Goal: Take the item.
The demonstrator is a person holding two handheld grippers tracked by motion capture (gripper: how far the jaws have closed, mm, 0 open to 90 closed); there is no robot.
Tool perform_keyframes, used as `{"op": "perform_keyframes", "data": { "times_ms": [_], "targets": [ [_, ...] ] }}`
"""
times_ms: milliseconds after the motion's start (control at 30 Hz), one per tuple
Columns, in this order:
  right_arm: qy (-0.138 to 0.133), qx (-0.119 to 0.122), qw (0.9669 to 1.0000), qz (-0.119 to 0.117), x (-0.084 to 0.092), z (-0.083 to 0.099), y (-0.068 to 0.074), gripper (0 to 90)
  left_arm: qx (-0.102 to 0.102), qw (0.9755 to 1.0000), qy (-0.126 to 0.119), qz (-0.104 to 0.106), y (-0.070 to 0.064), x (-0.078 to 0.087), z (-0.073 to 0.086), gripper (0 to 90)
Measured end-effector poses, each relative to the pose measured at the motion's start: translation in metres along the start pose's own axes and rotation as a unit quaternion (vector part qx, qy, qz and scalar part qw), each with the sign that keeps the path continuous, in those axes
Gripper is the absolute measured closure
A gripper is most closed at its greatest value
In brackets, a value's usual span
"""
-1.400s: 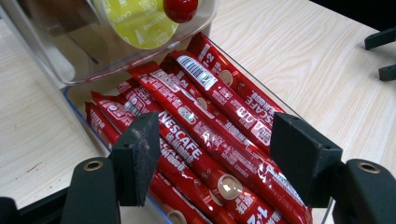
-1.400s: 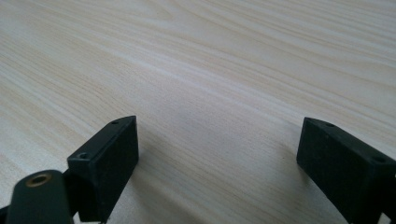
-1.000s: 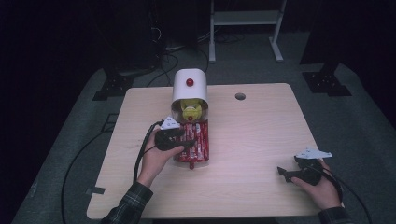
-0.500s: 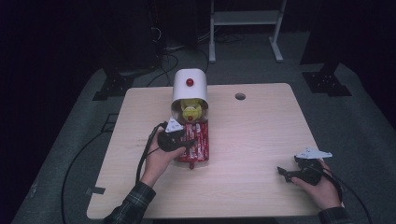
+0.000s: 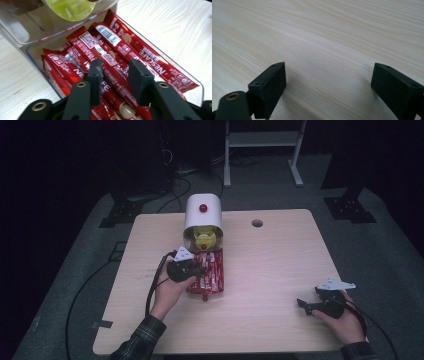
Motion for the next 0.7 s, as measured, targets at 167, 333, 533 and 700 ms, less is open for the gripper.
{"op": "perform_keyframes", "data": {
  "times_ms": [167,333,533,700],
  "targets": [
    [0.000,0.000,1.0000,0.000,0.0000,0.0000,0.0000,11.7,0.015,0.9998,0.001,0.014,-0.0013,0.0015,0.0001,73.1],
    [0.000,-0.001,1.0000,0.000,0.0001,0.0001,0.0002,11.7,0.029,0.9993,-0.001,0.025,-0.0012,0.0027,0.0002,80.6],
    [0.000,0.000,1.0000,0.000,0.0001,0.0001,0.0001,11.7,0.044,0.9985,-0.005,0.034,-0.0010,0.0054,-0.0003,86.5],
    [0.000,-0.001,1.0000,0.000,0.0001,0.0001,0.0002,11.7,0.061,0.9971,-0.008,0.045,-0.0019,0.0072,-0.0004,88.8]
  ]
}}
Point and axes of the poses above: each handheld gripper's, and its own axes: x roughly backward along the jaws, z roughly out of its underside, y roughly to its left, the point moved 8 cm from there along -x, roughly forward along the jaws, and after that the axes turned 4 degrees about z, right-handed, at the moved point
